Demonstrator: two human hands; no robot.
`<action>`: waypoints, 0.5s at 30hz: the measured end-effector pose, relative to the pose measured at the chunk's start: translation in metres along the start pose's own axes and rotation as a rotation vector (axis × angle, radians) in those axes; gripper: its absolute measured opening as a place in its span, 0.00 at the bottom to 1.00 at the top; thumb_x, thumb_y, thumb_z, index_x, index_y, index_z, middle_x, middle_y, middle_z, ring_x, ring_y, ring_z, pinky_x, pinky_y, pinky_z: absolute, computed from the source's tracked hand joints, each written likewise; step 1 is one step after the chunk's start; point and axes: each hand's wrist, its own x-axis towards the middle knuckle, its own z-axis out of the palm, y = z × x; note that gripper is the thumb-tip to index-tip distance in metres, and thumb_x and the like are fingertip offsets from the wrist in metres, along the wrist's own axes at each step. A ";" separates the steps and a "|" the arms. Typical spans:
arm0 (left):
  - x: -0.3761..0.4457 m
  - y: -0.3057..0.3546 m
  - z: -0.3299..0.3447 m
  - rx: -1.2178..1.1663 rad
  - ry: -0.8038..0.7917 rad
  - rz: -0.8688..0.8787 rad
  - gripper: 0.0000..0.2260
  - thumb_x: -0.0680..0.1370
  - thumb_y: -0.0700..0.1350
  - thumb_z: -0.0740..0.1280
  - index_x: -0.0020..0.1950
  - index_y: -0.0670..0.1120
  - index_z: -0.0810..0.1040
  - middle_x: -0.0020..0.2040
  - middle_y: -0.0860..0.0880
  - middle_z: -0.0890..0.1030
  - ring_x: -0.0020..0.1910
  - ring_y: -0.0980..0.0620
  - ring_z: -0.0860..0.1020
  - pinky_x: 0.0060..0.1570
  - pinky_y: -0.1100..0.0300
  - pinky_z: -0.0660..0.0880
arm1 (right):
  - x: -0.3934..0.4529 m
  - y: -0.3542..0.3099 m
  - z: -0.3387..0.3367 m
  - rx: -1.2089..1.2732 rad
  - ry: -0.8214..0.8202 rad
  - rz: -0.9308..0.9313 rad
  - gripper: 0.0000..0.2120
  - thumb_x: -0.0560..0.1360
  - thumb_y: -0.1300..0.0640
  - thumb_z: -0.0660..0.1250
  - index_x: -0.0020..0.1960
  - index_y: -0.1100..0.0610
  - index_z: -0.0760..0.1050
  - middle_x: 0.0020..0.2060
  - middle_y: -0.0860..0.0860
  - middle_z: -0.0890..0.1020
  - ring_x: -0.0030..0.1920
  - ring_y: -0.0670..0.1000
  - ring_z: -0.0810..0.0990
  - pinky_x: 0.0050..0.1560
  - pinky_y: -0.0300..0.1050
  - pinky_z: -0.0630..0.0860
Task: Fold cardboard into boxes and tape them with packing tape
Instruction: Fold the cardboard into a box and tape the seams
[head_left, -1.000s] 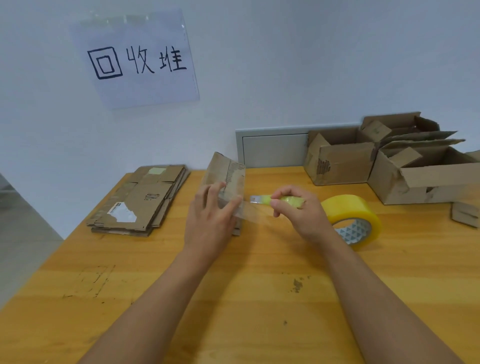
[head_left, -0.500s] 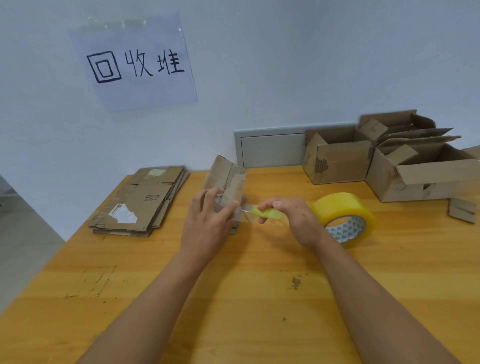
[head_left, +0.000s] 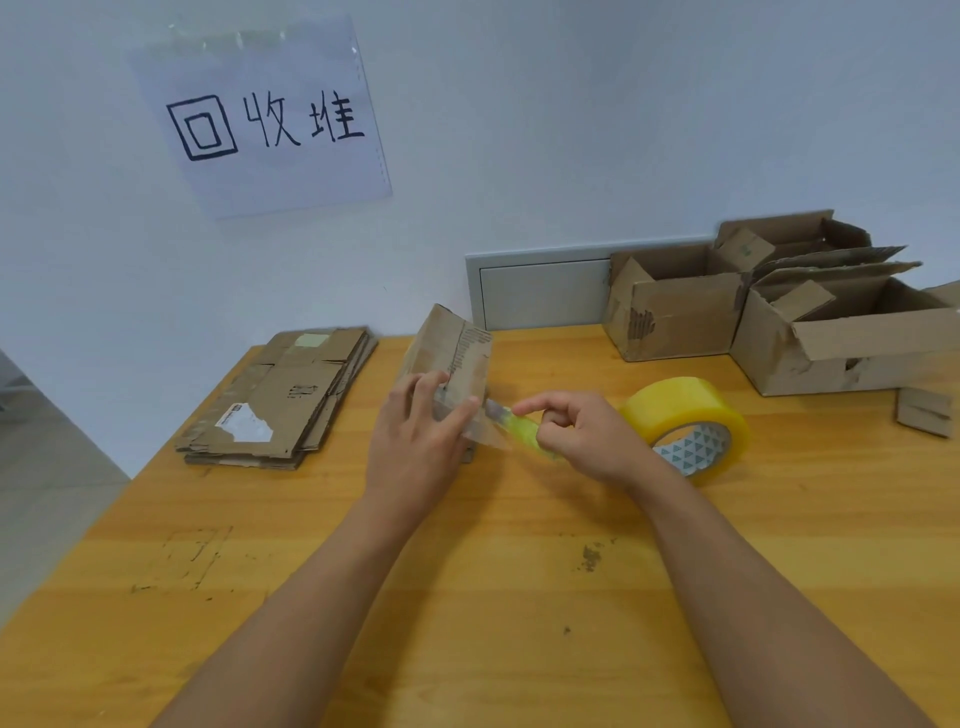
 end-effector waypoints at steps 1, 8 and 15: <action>0.000 0.000 -0.001 -0.003 0.001 -0.002 0.16 0.69 0.47 0.77 0.55 0.49 0.82 0.61 0.38 0.77 0.61 0.38 0.68 0.53 0.45 0.76 | 0.000 0.000 0.000 0.008 0.027 0.001 0.17 0.67 0.57 0.62 0.54 0.52 0.81 0.24 0.42 0.68 0.28 0.44 0.66 0.32 0.37 0.67; 0.001 0.002 -0.004 -0.011 -0.018 -0.016 0.19 0.67 0.48 0.80 0.55 0.48 0.82 0.60 0.38 0.77 0.62 0.37 0.67 0.52 0.43 0.78 | -0.001 0.001 -0.001 -0.018 0.027 -0.003 0.15 0.74 0.66 0.65 0.56 0.53 0.81 0.25 0.48 0.73 0.30 0.47 0.72 0.35 0.38 0.72; -0.001 0.002 -0.002 -0.013 -0.021 -0.015 0.19 0.67 0.49 0.80 0.56 0.49 0.82 0.60 0.38 0.77 0.62 0.37 0.67 0.51 0.43 0.78 | -0.002 0.000 -0.002 -0.029 -0.007 0.002 0.17 0.75 0.70 0.64 0.58 0.54 0.80 0.28 0.55 0.77 0.34 0.46 0.82 0.46 0.30 0.74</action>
